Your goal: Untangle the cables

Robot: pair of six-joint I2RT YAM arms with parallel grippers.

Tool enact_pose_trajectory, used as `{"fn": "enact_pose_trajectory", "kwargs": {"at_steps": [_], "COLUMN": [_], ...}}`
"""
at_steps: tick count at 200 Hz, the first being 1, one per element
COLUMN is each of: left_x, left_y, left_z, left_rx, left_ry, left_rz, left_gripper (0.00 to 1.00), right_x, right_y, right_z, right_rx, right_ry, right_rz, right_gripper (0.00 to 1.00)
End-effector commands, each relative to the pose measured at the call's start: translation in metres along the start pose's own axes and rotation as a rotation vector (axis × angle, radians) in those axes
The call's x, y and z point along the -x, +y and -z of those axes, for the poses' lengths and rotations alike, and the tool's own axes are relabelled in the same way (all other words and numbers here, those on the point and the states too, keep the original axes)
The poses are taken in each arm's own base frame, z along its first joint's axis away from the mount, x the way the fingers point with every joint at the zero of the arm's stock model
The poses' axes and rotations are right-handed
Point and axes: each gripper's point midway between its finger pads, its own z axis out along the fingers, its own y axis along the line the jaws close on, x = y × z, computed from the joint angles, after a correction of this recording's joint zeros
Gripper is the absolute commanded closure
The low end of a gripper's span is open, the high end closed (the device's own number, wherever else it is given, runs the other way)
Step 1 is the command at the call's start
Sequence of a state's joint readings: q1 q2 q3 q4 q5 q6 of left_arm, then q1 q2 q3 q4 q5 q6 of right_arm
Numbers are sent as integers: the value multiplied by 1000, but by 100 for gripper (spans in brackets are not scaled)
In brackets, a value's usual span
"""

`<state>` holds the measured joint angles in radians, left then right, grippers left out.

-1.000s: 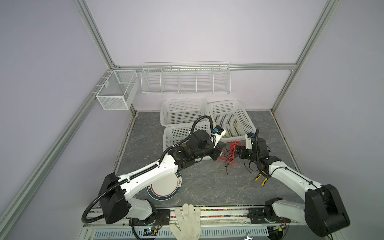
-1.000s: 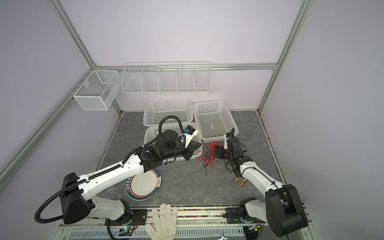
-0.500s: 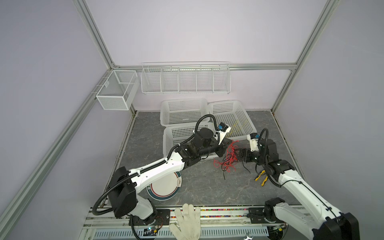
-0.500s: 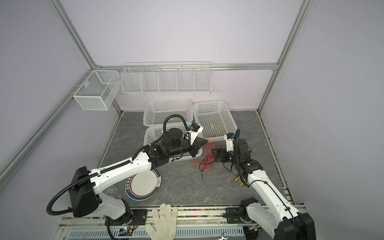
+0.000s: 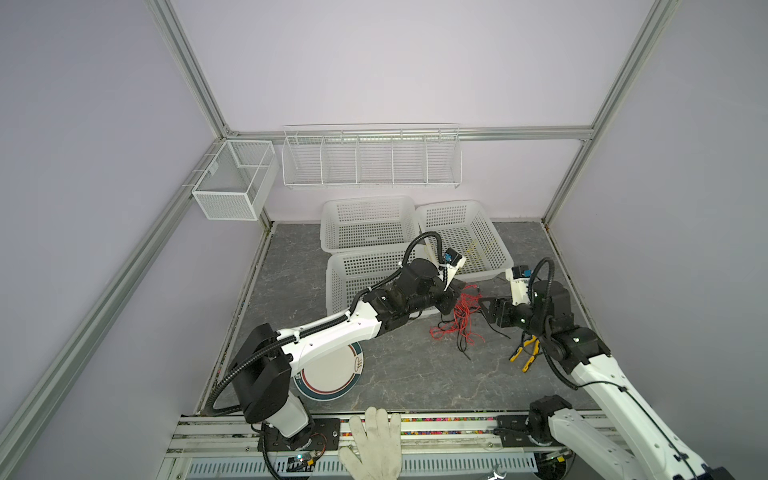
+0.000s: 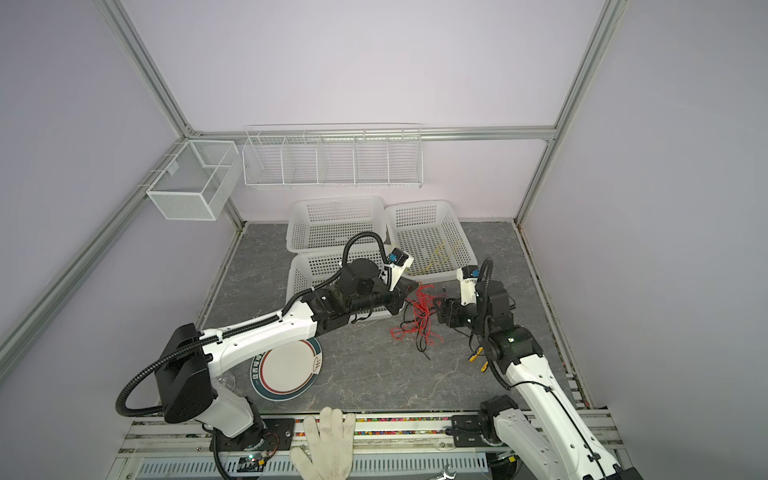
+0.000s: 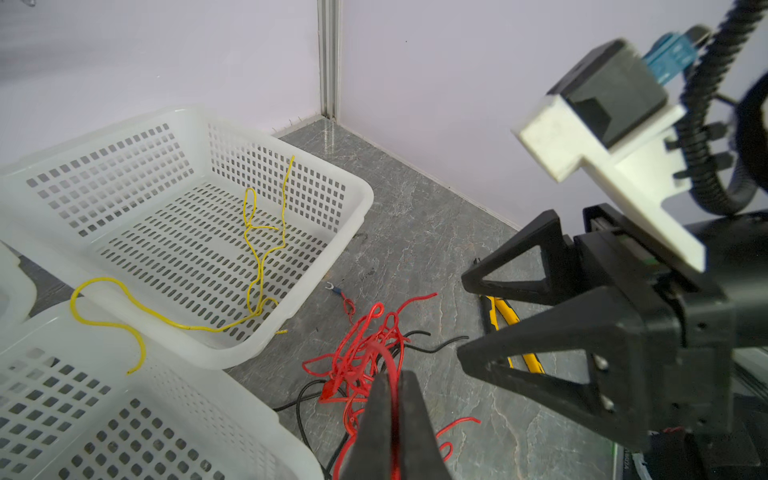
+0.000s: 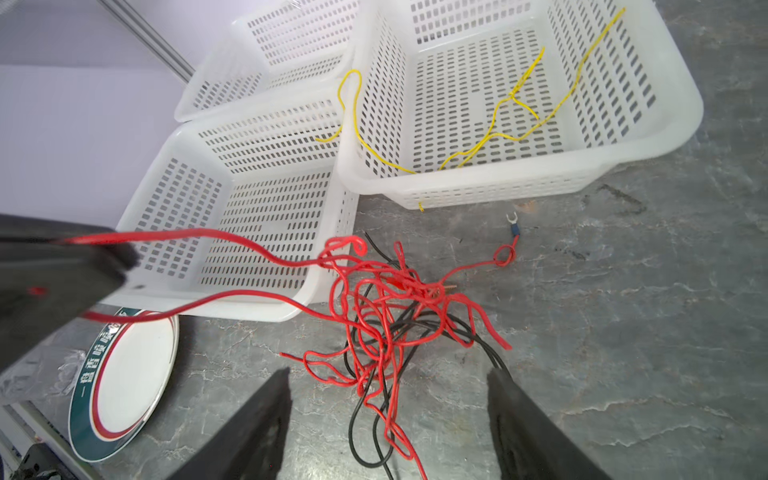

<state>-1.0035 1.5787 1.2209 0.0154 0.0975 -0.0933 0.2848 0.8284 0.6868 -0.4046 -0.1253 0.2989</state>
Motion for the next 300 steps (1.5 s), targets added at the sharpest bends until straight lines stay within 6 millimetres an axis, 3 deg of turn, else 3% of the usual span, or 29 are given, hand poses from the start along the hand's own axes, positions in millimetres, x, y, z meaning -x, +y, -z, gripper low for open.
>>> {"fn": "enact_pose_trajectory", "kwargs": {"at_steps": [1, 38, 90, 134, 158, 214, 300], "left_x": [44, 69, 98, 105, 107, 107, 104], "left_y": [-7, -19, -27, -32, -33, -28, -23], "left_z": [24, 49, 74, 78, 83, 95, 103], "left_rx": [-1, -50, -72, -96, -98, -65, -40], "left_ry": [-115, -194, -267, -291, -300, -314, -316], "left_rz": [-15, -20, -34, -29, -33, -33, -32], "left_gripper": [100, 100, 100, 100, 100, 100, 100], "right_x": [-24, -31, -38, -39, -45, -51, -34], "right_y": [-25, -37, -20, -13, -24, -23, -3], "right_z": [-2, 2, 1, -4, -17, -40, -62], "right_rx": [-112, -133, -15, 45, 10, 65, 181], "right_ry": [40, -6, -25, -63, -65, -93, -119], "right_rz": [-55, -109, -46, -50, -61, -58, -36], "right_gripper": [33, 35, 40, 38, 38, 38, 42]}}
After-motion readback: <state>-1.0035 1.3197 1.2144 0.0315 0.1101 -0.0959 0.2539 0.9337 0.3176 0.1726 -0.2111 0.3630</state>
